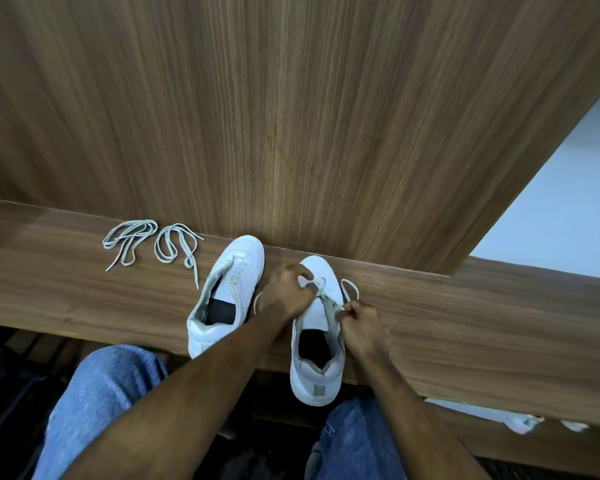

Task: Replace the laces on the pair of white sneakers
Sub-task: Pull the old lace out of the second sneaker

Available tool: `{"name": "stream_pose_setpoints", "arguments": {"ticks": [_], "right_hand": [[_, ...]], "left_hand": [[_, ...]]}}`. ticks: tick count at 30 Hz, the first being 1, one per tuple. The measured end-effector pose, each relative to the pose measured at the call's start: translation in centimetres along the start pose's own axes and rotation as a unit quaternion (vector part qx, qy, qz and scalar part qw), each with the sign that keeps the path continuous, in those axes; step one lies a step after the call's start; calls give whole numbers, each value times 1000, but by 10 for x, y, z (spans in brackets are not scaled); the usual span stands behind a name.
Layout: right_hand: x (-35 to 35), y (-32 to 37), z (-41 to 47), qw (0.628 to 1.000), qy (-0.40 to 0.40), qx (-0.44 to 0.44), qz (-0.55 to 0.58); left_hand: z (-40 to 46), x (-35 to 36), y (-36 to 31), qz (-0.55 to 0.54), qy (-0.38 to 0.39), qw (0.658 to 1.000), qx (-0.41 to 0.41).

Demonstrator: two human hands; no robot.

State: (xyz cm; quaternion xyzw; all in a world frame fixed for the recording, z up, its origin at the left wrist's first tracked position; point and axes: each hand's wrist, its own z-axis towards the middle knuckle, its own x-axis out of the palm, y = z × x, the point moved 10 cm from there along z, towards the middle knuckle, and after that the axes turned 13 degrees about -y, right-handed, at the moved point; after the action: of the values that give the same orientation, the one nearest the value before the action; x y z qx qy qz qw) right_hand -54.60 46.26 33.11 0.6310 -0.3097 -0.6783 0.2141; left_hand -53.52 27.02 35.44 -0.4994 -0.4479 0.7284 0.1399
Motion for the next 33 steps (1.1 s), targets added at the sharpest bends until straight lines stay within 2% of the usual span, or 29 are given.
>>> {"name": "stream_pose_setpoints", "arguments": {"ticks": [1, 3, 5, 9, 11, 17, 18, 19, 20, 21, 22, 23, 24, 25, 26, 28, 29, 31, 33], "right_hand": [[0, 0, 0, 1000, 0, -1, -4], [0, 0, 0, 1000, 0, -3, -7], [1, 1, 0, 1000, -1, -12, -11], [0, 2, 1, 999, -2, -15, -29], [1, 2, 0, 999, -2, -18, -31], [1, 5, -3, 998, -13, -36, -46], [0, 5, -4, 998, -15, -37, -44], [0, 4, -3, 998, -17, -37, -38], [0, 3, -4, 999, -19, -35, -33], [-1, 3, -4, 999, -20, -37, -27], [-1, 4, -4, 999, -21, -40, -24], [-1, 5, -3, 999, -23, -41, -23], [-1, 5, -3, 998, -26, -43, -25], [-1, 5, -4, 998, -28, -43, -26], [-1, 5, -4, 998, -29, -45, -27], [-2, 4, -4, 998, -30, -42, -28], [-2, 3, -4, 998, -30, -41, -29], [0, 3, -4, 999, -24, -38, -29], [1, 3, -4, 999, -22, -33, -32]], "left_hand": [[-3, 5, -13, 80, 22, 994, 74], [-11, 17, -27, 214, 60, 960, 171], [-16, 23, -32, 268, 69, 935, 220], [-25, 27, -49, 340, 16, 884, 322], [-26, 27, -48, 359, 2, 874, 327], [-29, 21, -40, 337, -31, 886, 318], [-27, 15, -39, 294, -61, 905, 301], [-25, -2, -38, 216, -124, 935, 252], [-21, -26, -25, 89, -202, 964, 145], [-20, -46, -1, -78, -269, 960, -9], [-24, -51, 26, -235, -308, 907, -165], [-31, -50, 46, -324, -340, 839, -275], [-32, -50, 52, -347, -349, 810, -320], [-27, -52, 51, -323, -342, 827, -309], [-20, -57, 43, -272, -324, 869, -257], [-8, -59, 14, -130, -267, 950, -92], [-8, -55, -6, -57, -241, 969, 1], [-12, -34, -37, 97, -160, 970, 158], [-17, 1, -39, 228, -44, 949, 212]]}}
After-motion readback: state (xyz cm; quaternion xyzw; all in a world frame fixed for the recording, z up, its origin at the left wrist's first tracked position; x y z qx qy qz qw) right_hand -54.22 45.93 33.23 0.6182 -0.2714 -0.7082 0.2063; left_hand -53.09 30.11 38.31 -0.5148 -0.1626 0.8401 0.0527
